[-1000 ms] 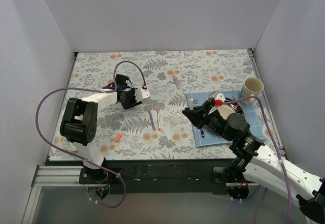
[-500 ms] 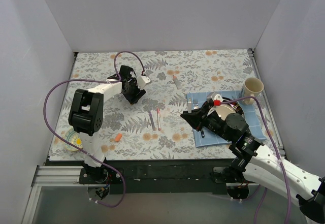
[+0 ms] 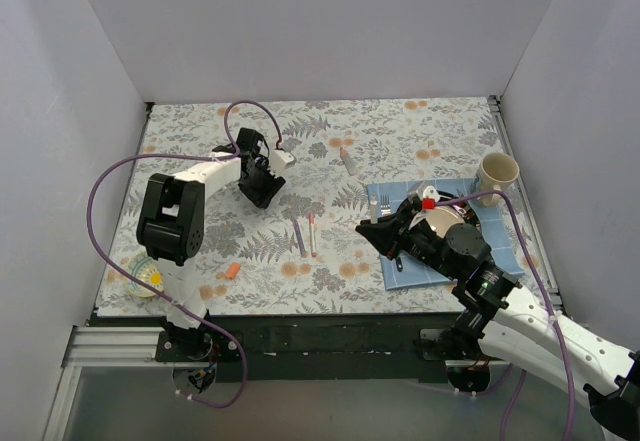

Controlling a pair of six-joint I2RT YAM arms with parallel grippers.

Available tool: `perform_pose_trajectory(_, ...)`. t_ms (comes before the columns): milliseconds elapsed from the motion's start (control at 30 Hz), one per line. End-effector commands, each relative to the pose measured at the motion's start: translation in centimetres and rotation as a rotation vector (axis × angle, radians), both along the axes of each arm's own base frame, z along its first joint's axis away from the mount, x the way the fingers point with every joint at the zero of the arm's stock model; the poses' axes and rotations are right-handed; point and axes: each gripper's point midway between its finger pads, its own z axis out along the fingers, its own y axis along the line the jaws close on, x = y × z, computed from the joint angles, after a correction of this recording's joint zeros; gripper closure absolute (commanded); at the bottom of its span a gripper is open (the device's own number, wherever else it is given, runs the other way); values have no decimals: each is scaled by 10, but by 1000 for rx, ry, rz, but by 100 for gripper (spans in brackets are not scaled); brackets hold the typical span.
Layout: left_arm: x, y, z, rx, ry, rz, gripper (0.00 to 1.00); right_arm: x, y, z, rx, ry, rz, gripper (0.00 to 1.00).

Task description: Insert the pens into the pen caps

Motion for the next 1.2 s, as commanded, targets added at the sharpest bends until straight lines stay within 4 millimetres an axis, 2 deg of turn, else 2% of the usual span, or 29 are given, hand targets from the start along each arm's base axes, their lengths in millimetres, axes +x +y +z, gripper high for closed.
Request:
perform_pose_trajectory(0, -26, 5, -23, 26, 117, 3, 56, -3, 1, 30, 60, -41, 14, 99)
perform_pose_trajectory(133, -32, 0, -32, -3, 148, 9, 58, -2, 0, 29, 60, -37, 8, 99)
perform_pose_trajectory(167, -34, 1, -36, 5, 158, 17, 63, -2, 0, 29, 62, -36, 8, 99)
perform_pose_trajectory(367, -57, 7, -43, 36, 225, 81, 73, -2, 2, 33, 70, -32, 11, 99)
perform_pose_trajectory(433, -64, 5, -43, 15, 228, 94, 80, -3, 3, 33, 73, -27, 16, 99)
perform_pose_trajectory(533, -63, -4, -33, -45, 197, 143, 100, -2, 4, 30, 73, -8, 15, 99)
perform_pose_trajectory(567, -62, -8, -27, -62, 179, 153, 100, -1, 4, 27, 72, 1, 11, 99)
perform_pose_trajectory(600, -61, -13, -20, -85, 167, 179, 100, 0, 4, 22, 67, 12, 3, 99)
perform_pose_trajectory(633, -53, -22, -2, -129, 111, 182, 100, 2, 4, 19, 72, 47, -13, 99)
perform_pose_trajectory(700, -46, -38, 22, -216, 62, 220, 100, 13, 1, 12, 56, 96, -75, 99)
perform_pose_trajectory(733, -45, -49, 47, -290, 26, 209, 100, 16, 0, 6, 39, 113, -91, 99)
perform_pose_trajectory(833, -42, -56, 79, -377, -38, 249, 100, 21, 2, -6, 19, 135, -111, 99)
perform_pose_trajectory(867, -44, -61, 99, -428, -67, 233, 100, 23, 4, -8, 20, 134, -109, 99)
perform_pose_trajectory(933, -44, -64, 115, -481, -88, 262, 100, 23, 9, -16, 13, 142, -96, 99)
perform_pose_trajectory(1033, -44, -74, 153, -610, -160, 287, 100, 25, 21, -26, 13, 135, -56, 99)
perform_pose_trajectory(1067, -48, -82, 164, -690, -136, 328, 100, 23, 33, -25, 40, 126, -5, 99)
perform_pose_trajectory(1100, -58, -96, 187, -816, -162, 255, 100, 23, 38, -26, 49, 130, 12, 99)
perform_pose_trajectory(1133, -65, -103, 199, -902, -155, 245, 100, 19, 46, -27, 56, 131, 60, 99)
perform_pose_trajectory(1167, -74, -111, 214, -1016, -112, 277, 100, 22, 55, -35, 43, 152, 82, 99)
